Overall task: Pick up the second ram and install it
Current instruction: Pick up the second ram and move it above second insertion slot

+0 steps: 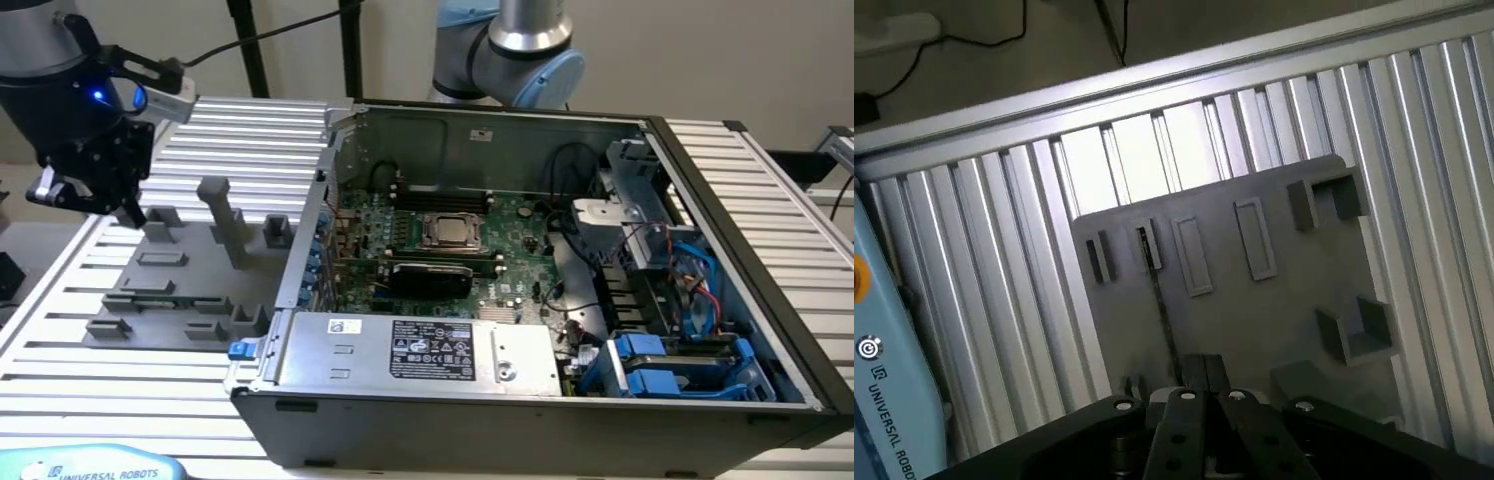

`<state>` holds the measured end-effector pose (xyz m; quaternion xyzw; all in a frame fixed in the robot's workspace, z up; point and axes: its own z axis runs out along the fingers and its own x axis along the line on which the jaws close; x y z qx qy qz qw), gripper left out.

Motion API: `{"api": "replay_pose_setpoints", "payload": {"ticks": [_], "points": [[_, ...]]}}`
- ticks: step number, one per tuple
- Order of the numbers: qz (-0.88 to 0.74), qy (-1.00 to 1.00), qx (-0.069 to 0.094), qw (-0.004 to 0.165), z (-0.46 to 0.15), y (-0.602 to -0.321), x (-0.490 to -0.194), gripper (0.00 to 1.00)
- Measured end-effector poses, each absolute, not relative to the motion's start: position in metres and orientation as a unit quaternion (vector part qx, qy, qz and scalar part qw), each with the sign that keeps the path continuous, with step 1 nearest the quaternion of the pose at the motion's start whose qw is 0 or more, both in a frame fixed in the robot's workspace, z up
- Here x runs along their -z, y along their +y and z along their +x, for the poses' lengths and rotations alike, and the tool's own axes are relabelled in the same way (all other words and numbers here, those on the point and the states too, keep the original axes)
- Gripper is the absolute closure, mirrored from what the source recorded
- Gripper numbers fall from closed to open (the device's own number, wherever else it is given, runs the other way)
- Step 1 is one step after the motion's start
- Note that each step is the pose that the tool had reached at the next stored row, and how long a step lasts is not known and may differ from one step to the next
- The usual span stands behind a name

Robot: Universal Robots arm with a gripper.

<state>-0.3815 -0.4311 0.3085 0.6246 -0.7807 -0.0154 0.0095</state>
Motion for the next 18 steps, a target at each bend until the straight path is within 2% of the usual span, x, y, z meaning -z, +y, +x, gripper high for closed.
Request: {"api": "replay_pose_setpoints", "payload": {"ticks": [18], "points": [[0.674,-0.738,0.014,0.011,-0.381,-0.437,-0.291,0.89]]}}
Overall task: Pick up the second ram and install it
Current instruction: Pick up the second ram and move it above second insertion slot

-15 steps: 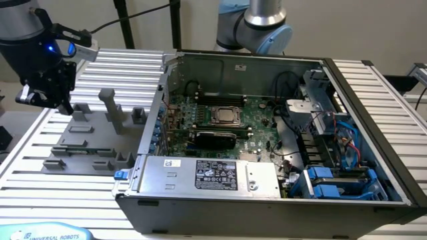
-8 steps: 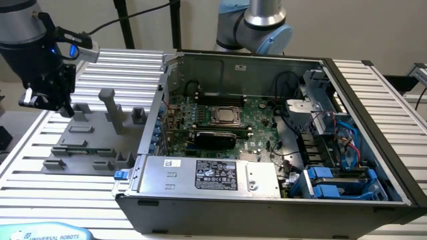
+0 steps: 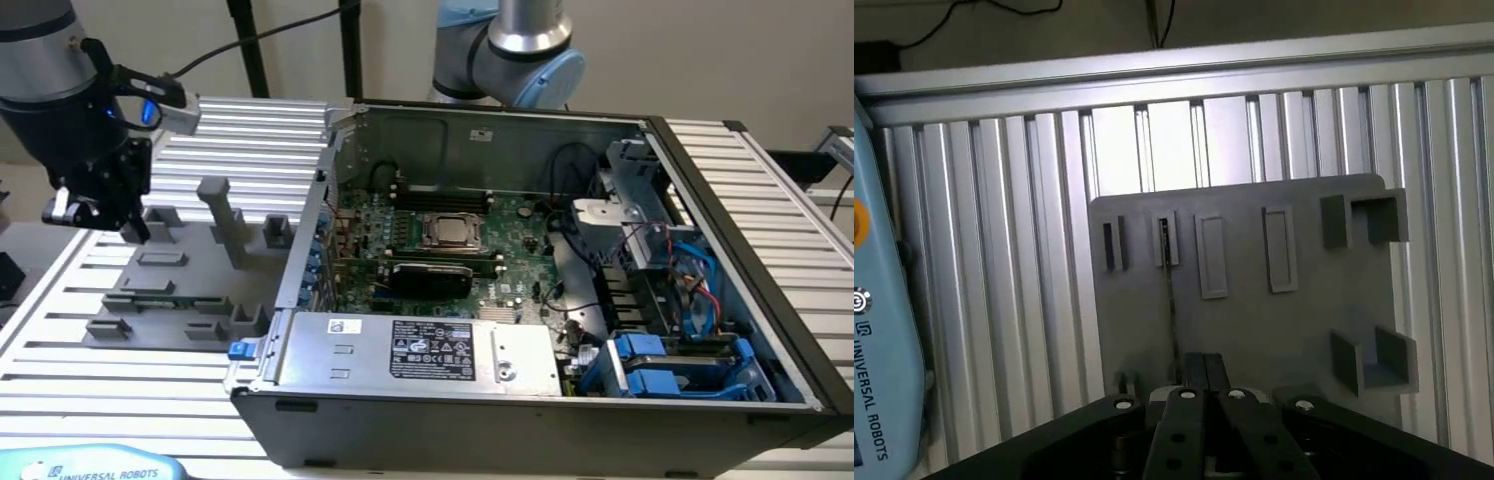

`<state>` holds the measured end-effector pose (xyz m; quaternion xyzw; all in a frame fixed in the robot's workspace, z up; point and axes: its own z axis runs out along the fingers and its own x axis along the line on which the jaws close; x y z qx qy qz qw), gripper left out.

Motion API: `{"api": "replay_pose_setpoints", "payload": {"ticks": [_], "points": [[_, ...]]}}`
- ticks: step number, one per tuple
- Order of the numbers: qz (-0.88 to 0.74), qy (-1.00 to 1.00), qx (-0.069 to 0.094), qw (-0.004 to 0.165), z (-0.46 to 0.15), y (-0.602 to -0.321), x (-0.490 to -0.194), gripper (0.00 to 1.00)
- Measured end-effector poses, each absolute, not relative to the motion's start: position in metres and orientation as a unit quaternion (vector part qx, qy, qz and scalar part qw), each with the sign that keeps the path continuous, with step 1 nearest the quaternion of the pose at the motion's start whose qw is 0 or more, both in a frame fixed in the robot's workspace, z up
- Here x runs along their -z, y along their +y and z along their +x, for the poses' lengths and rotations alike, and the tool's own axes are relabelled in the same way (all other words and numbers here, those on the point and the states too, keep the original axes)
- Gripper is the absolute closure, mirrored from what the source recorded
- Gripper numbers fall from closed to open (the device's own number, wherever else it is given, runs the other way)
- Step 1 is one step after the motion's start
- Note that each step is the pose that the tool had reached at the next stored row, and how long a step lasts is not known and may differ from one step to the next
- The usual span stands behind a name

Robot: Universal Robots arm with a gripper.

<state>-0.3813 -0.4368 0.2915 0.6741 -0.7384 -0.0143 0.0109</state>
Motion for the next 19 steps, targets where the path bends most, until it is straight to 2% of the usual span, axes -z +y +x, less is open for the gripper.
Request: {"api": "replay_pose_setpoints", "payload": {"ticks": [19], "points": [[0.729,-0.684,0.013,0.013,-0.377,-0.439,-0.258,0.88]]}}
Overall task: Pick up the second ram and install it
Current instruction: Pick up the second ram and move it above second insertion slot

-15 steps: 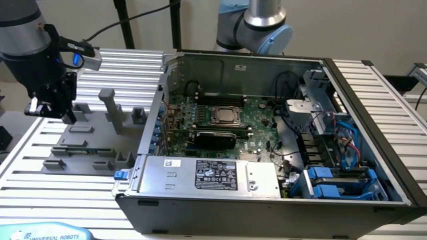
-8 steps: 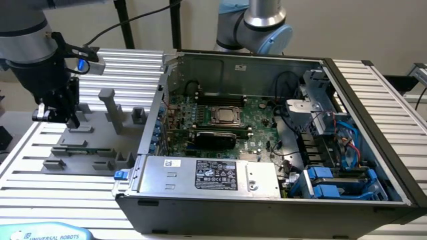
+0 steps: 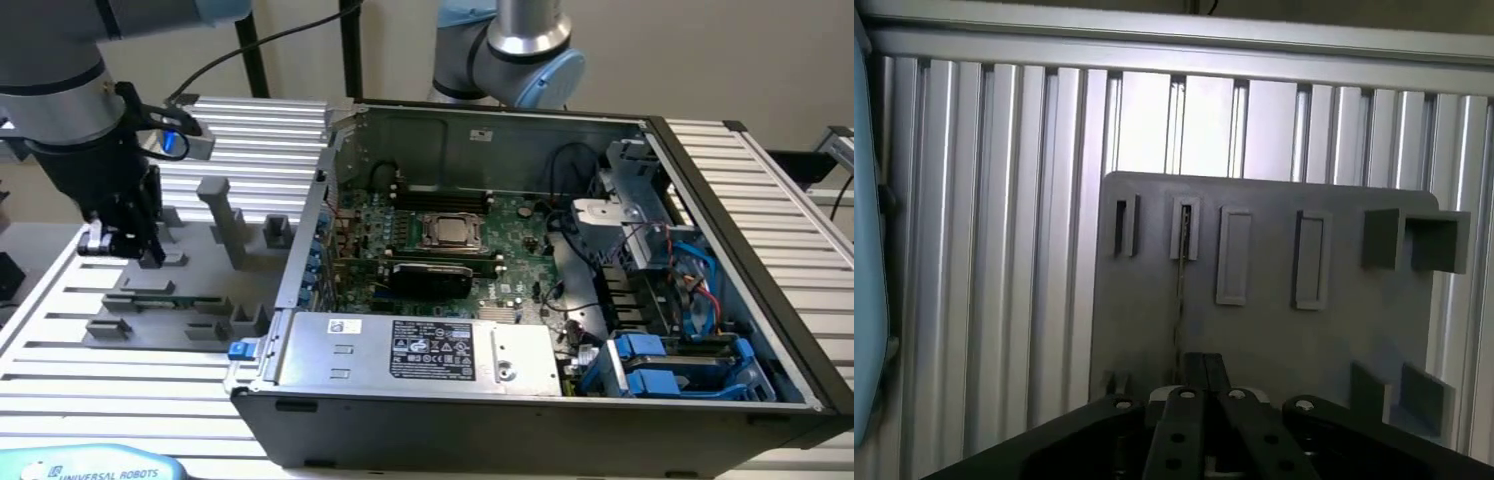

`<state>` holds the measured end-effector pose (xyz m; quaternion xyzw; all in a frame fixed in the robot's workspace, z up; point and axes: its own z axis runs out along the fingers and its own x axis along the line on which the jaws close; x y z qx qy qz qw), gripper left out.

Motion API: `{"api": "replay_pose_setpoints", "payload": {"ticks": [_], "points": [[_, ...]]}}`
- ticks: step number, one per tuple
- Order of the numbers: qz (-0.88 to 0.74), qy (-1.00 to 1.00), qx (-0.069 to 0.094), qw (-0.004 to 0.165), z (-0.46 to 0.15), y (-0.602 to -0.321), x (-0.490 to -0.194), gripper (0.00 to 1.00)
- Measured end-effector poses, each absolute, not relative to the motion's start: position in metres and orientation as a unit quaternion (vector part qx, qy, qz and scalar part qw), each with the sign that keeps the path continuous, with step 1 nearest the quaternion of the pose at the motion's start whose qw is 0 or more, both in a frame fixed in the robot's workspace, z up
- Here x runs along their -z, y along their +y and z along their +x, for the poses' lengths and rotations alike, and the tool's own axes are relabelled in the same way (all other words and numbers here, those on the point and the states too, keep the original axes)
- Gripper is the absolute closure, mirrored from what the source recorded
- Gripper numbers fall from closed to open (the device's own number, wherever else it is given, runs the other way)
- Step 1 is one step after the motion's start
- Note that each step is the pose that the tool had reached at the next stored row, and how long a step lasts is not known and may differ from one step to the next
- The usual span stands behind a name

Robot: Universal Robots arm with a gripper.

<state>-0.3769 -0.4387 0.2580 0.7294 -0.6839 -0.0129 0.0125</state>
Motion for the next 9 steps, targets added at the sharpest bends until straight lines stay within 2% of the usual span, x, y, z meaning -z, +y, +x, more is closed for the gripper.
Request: {"api": "replay_pose_setpoints", "payload": {"ticks": [1,2,4,9], "points": [[0.731,-0.683,0.013,0.013,-0.377,-0.439,-0.256,0.82],[0.731,-0.682,0.013,0.013,-0.377,-0.439,-0.254,0.82],[0.732,-0.681,0.013,0.013,-0.377,-0.441,-0.251,0.69],[0.731,-0.682,0.013,0.012,-0.379,-0.444,-0.241,0.69]]}}
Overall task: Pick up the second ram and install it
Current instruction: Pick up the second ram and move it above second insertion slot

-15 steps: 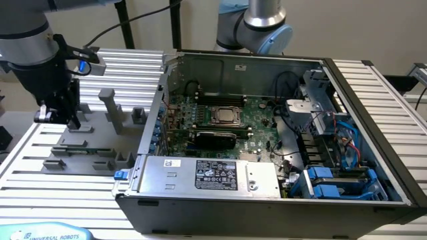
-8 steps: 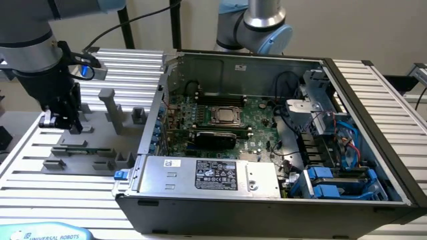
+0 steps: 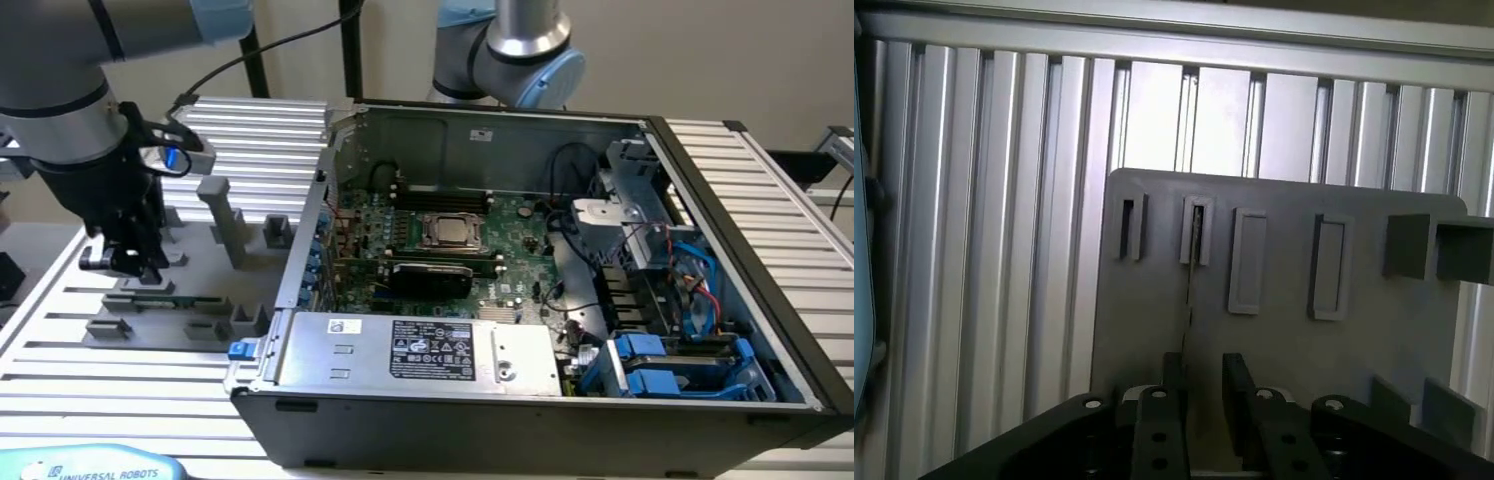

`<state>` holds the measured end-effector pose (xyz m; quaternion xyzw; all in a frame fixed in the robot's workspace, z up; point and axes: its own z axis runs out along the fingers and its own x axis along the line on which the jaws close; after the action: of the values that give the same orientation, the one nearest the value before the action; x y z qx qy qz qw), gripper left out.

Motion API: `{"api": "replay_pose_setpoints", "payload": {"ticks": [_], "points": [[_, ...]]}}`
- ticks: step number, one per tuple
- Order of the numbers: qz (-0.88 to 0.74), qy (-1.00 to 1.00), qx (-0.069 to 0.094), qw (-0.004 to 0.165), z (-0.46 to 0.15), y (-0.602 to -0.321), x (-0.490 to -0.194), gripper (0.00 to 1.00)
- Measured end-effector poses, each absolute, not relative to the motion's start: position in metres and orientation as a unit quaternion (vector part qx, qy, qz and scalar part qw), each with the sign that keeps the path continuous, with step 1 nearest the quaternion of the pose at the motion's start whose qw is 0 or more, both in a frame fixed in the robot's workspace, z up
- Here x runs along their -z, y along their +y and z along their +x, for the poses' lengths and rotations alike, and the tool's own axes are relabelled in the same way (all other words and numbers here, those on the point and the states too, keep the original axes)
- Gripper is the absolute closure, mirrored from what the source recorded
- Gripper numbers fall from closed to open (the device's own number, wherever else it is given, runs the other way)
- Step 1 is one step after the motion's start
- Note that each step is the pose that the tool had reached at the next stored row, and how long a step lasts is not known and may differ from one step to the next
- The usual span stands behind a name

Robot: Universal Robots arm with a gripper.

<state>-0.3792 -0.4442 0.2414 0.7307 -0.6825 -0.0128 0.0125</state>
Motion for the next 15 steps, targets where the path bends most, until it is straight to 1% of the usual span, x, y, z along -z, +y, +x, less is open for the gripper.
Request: {"api": "replay_pose_setpoints", "payload": {"ticks": [15], "points": [[0.702,-0.712,0.013,0.012,-0.381,-0.446,-0.215,0.69]]}}
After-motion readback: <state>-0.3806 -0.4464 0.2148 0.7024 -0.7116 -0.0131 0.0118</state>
